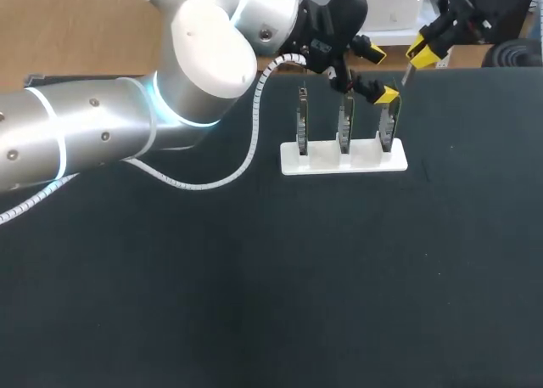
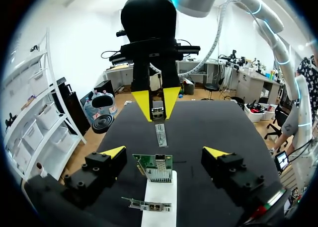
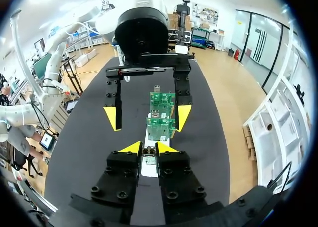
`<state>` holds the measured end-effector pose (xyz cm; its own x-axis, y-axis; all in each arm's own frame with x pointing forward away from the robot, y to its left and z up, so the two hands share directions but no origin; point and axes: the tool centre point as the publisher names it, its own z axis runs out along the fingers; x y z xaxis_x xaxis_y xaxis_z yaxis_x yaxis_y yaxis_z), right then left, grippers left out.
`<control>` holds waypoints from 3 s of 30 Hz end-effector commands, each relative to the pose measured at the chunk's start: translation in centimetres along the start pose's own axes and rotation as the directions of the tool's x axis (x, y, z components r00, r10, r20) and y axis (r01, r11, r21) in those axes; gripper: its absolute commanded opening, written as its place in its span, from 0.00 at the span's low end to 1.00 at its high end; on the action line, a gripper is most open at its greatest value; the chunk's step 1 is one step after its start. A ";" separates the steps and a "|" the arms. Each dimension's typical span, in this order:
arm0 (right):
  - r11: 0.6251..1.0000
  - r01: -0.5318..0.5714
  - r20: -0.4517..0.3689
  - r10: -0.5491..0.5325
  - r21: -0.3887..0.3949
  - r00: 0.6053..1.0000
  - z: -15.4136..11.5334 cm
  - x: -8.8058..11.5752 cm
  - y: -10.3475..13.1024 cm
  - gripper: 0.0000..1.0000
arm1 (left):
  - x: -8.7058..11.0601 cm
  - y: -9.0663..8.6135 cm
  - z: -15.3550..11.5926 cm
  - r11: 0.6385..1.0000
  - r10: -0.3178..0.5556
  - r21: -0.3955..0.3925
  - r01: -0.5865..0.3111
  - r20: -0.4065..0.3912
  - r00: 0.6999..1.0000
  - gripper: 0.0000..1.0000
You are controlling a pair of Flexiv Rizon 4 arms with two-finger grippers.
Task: Pick up the optical module with the left hand, and insert it into the network port with the right hand.
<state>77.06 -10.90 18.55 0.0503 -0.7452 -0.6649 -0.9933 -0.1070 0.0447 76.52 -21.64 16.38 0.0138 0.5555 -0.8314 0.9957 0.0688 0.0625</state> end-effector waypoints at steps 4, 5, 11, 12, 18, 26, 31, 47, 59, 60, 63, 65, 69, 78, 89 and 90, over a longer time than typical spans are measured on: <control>1.000 -0.004 -0.002 0.004 -0.008 1.000 0.3 -0.2 -0.6 0.00 | 0.1 -0.1 -0.1 1.000 0.001 -0.002 -0.001 0.000 1.000 1.00; 1.000 -0.004 -0.002 0.004 -0.008 1.000 0.4 -0.2 -0.6 0.00 | 0.1 -0.1 -0.1 1.000 0.001 -0.002 -0.001 0.000 1.000 1.00; 1.000 -0.007 -0.002 0.007 -0.014 1.000 0.8 -0.3 -0.7 0.00 | 0.1 -0.1 -0.1 1.000 0.001 -0.002 -0.001 0.000 1.000 1.00; 1.000 -0.007 -0.002 0.007 -0.015 1.000 0.9 -0.4 -0.7 0.00 | 0.1 -0.1 -0.1 1.000 0.001 -0.002 -0.001 0.000 1.000 1.00; 1.000 -0.010 -0.005 0.010 -0.019 1.000 1.2 -0.5 -0.7 0.00 | 0.1 -0.1 -0.1 1.000 0.001 -0.002 -0.001 0.000 1.000 1.00; 1.000 -0.021 -0.017 0.021 -0.019 1.000 1.2 -0.6 -0.5 0.00 | 0.1 -0.1 -0.1 1.000 0.001 -0.002 -0.001 0.000 1.000 1.00; 0.999 -0.029 -0.023 0.029 -0.019 0.999 1.1 -0.6 -0.3 0.00 | 0.1 -0.1 -0.1 1.000 0.001 -0.002 -0.001 0.000 1.000 1.00; 0.998 -0.054 -0.064 0.052 -0.018 0.997 1.1 -0.5 -0.2 0.00 | 0.1 -0.1 -0.1 1.000 0.001 -0.002 -0.001 0.000 1.000 1.00; 0.998 -0.052 -0.072 0.051 -0.019 0.996 1.2 -0.6 -0.5 0.00 | 0.1 -0.1 -0.1 1.000 0.001 -0.002 -0.001 0.000 1.000 1.00; 0.998 -0.056 -0.079 0.055 -0.021 0.995 1.2 -0.5 -0.5 0.00 | 0.1 -0.1 -0.1 1.000 0.001 -0.002 -0.001 0.000 1.000 1.00; 0.998 -0.060 -0.080 0.058 -0.019 0.995 1.3 -0.5 -0.5 0.00 | 0.1 -0.1 -0.1 1.000 0.001 -0.002 -0.001 0.000 1.000 1.00; 0.998 -0.062 -0.081 0.060 -0.018 0.995 1.3 -0.5 -0.6 0.00 | 0.1 -0.1 -0.1 1.000 0.001 -0.002 -0.001 0.000 1.000 1.00; 0.998 -0.064 -0.081 0.063 -0.014 0.995 1.3 -0.4 -0.7 0.00 | 0.1 -0.1 -0.1 1.000 0.001 -0.002 -0.001 0.000 1.000 1.00; 0.997 -0.073 -0.080 0.071 -0.020 0.994 1.6 -0.1 -0.7 0.00 | 0.1 -0.1 -0.1 1.000 0.001 -0.002 -0.001 0.000 1.000 1.00; 0.997 -0.076 -0.086 0.073 -0.023 0.994 1.7 0.2 -1.1 0.00 | 0.1 -0.1 -0.1 1.000 0.001 -0.002 -0.001 0.000 1.000 1.00; 0.997 -0.075 -0.086 0.072 -0.023 0.994 1.7 0.2 -1.1 0.00 | 0.1 -0.1 -0.1 1.000 0.001 -0.002 -0.001 0.000 1.000 1.00</control>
<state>77.77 -9.81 17.13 -0.0141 -0.8050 -0.5932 -0.9920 -0.0632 0.1093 76.52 -21.64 16.38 0.0138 0.5555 -0.8314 0.9957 0.0688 0.0625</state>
